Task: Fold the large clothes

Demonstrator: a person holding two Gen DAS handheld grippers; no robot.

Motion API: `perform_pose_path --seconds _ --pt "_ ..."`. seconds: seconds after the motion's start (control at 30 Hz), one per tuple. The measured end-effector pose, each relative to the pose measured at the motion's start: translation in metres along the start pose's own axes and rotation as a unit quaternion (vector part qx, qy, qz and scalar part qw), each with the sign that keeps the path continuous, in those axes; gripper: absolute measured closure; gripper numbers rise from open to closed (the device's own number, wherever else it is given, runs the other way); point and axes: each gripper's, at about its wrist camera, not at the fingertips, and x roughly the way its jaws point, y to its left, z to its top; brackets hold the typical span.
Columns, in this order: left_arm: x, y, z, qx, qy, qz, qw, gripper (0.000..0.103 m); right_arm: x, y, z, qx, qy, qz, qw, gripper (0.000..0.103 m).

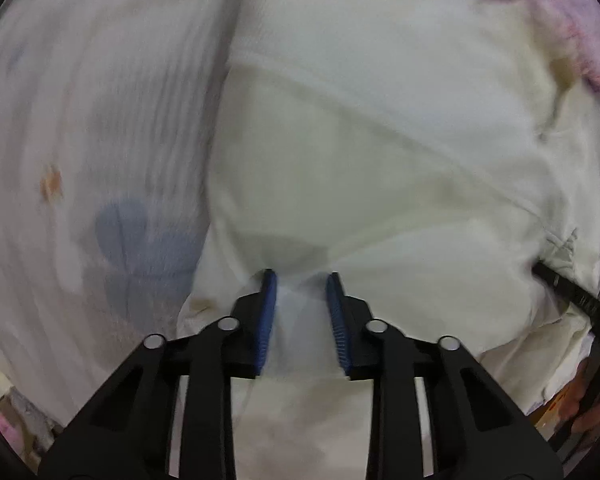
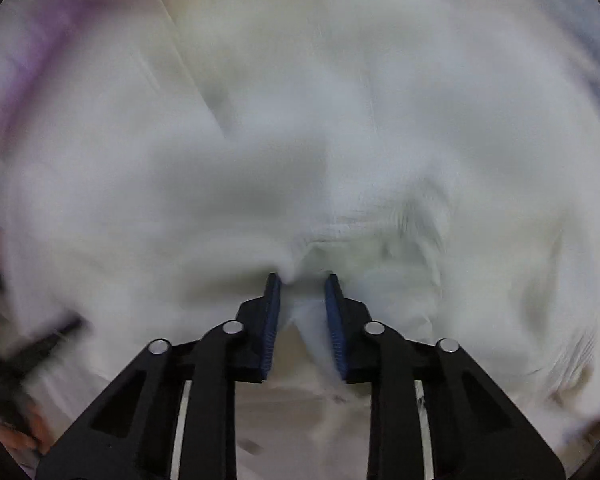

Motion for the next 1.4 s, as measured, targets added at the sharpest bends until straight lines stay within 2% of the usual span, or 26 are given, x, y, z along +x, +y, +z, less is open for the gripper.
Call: perform_pose_path --seconds 0.1,0.17,0.23,0.3,0.37,0.43,0.5,0.53,0.57,0.63,0.73,0.77,0.83,0.9,0.97,1.0,1.03,1.1,1.17,1.2,1.27,1.3,1.33,1.4 --pt "-0.010 0.002 -0.002 0.018 -0.016 -0.002 0.9997 0.079 -0.002 -0.016 -0.023 0.027 -0.005 0.011 1.000 0.089" --pt "0.000 0.003 0.003 0.020 -0.009 -0.006 0.9997 0.079 0.008 -0.030 -0.020 0.054 -0.001 0.036 0.998 0.090" --pt "-0.003 -0.001 0.011 0.021 0.002 0.007 0.9997 0.079 -0.001 -0.033 -0.013 0.077 0.023 0.036 0.996 0.091" --pt "-0.031 -0.010 0.021 0.036 -0.041 0.008 0.9985 0.079 -0.027 -0.030 -0.008 0.063 -0.007 0.028 0.998 0.090" --pt "-0.050 -0.019 0.036 0.048 -0.069 -0.012 0.9964 0.078 -0.048 -0.031 0.000 0.050 -0.043 0.011 0.998 0.090" --pt "-0.055 -0.025 0.061 0.058 -0.099 -0.020 0.9932 0.078 -0.058 -0.041 0.013 0.062 -0.065 -0.002 0.996 0.089" --pt "-0.040 -0.029 0.091 0.058 -0.096 0.001 0.9937 0.078 -0.045 -0.053 0.029 0.064 -0.066 -0.005 0.996 0.089" --pt "-0.026 -0.031 0.110 0.052 -0.091 0.001 0.9945 0.078 -0.023 -0.061 0.039 0.058 -0.046 -0.028 0.997 0.091" --pt "-0.012 -0.031 0.125 0.046 -0.086 -0.005 0.9952 0.078 -0.007 -0.067 0.044 0.060 -0.038 -0.030 0.997 0.092" --pt "-0.001 -0.029 0.137 0.035 -0.081 -0.010 0.9961 0.078 -0.009 -0.073 0.045 0.069 -0.046 -0.010 0.997 0.092" --pt "-0.016 -0.035 0.125 0.058 -0.072 0.003 0.9957 0.078 -0.027 -0.075 0.031 0.086 -0.028 -0.016 0.996 0.091" --pt "-0.022 -0.034 0.114 0.061 -0.068 0.007 0.9958 0.078 -0.034 -0.072 0.022 0.084 -0.025 -0.005 0.996 0.090" --pt "-0.035 -0.034 0.086 0.072 -0.062 -0.004 0.9955 0.078 -0.040 -0.060 0.008 0.053 -0.025 -0.005 0.998 0.087" --pt "-0.029 -0.033 0.059 0.079 -0.033 -0.003 0.9963 0.078 -0.028 -0.055 -0.002 0.033 -0.022 -0.023 0.999 0.087" --pt "-0.005 -0.026 0.041 0.069 0.004 -0.010 0.9975 0.078 -0.002 -0.058 -0.002 0.027 -0.019 -0.040 0.999 0.088" --pt "0.013 -0.022 0.033 0.061 0.007 -0.018 0.9979 0.079 0.001 -0.057 -0.001 0.020 -0.029 -0.048 0.998 0.088" --pt "0.013 -0.022 0.030 0.062 -0.011 -0.020 0.9978 0.079 -0.001 -0.054 0.001 0.020 -0.023 -0.054 0.998 0.088" --pt "0.004 -0.023 0.031 0.051 -0.018 -0.020 0.9983 0.078 -0.009 -0.055 0.002 0.022 -0.017 -0.058 0.998 0.088" --pt "-0.002 -0.018 0.026 0.047 -0.016 -0.024 0.9985 0.070 -0.014 -0.048 0.004 0.019 -0.019 -0.053 0.998 0.087" --pt "-0.005 -0.021 0.025 0.054 -0.014 -0.015 0.9984 0.068 -0.020 -0.049 0.003 0.020 -0.021 -0.048 0.998 0.082" --pt "-0.016 -0.020 0.025 0.067 -0.017 -0.003 0.9976 0.058 -0.031 -0.052 0.001 0.031 -0.021 -0.033 0.999 0.058" --pt "-0.023 -0.023 0.020 0.071 -0.022 -0.003 0.9972 0.047 -0.041 -0.052 -0.003 0.039 -0.023 -0.028 0.999 0.037" --pt "-0.030 -0.020 0.014 0.073 -0.027 -0.002 0.9970 0.043 -0.049 -0.052 -0.006 0.040 -0.029 -0.026 0.998 0.034" --pt "-0.044 -0.024 0.006 0.075 -0.031 0.003 0.9967 0.042 -0.074 -0.049 -0.018 0.027 -0.042 -0.011 0.999 0.034"
